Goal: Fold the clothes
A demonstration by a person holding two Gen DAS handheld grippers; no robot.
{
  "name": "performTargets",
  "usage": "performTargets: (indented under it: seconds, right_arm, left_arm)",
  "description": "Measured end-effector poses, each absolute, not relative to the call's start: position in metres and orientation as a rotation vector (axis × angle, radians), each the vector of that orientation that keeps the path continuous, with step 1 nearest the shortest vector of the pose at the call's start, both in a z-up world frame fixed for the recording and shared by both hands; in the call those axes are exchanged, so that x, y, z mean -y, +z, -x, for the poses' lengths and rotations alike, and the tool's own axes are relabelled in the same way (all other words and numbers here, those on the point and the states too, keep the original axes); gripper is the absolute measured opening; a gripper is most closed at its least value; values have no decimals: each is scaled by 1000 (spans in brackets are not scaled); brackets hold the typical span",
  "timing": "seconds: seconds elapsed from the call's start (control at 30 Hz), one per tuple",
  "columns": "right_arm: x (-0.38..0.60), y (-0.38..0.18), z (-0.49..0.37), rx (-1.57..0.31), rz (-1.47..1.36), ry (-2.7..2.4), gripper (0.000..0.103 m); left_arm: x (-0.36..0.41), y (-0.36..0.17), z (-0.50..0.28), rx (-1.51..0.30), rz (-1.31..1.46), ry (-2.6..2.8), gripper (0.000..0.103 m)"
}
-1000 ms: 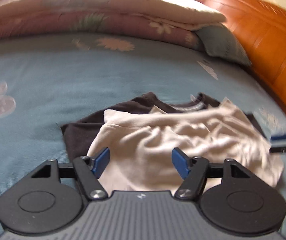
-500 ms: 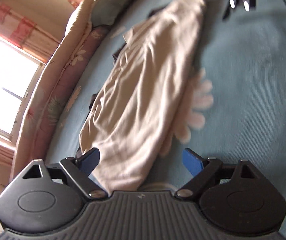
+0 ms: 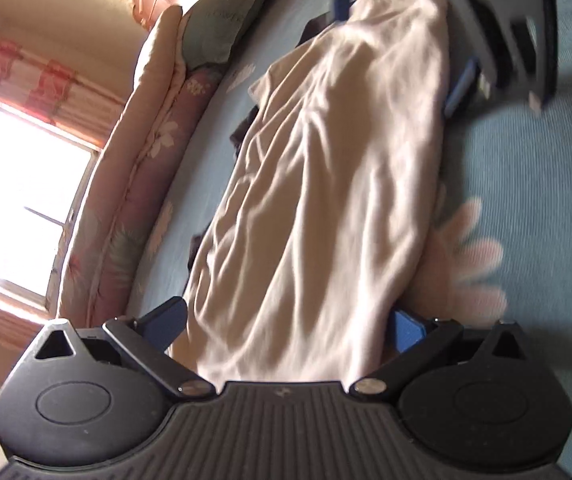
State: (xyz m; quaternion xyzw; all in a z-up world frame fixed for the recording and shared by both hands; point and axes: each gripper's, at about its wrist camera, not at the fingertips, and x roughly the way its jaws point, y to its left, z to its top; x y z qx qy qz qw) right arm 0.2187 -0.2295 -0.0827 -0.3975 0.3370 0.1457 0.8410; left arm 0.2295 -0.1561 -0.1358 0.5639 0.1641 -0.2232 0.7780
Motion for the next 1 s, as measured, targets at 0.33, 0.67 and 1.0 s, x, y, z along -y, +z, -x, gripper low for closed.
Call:
performTargets:
  seconds: [0.33, 0.67, 1.0]
  right_arm:
    - [264, -82, -219, -719, 939, 261, 103]
    - [242, -93, -228, -640, 1004, 258, 103]
    - [255, -93, -235, -625, 993, 295, 103]
  left_arm:
    - [111, -139, -240, -372, -1285, -397, 102]
    - [142, -139, -248, -328, -1316, -424, 101]
    - [121, -141, -259, -392, -1330, -408, 99]
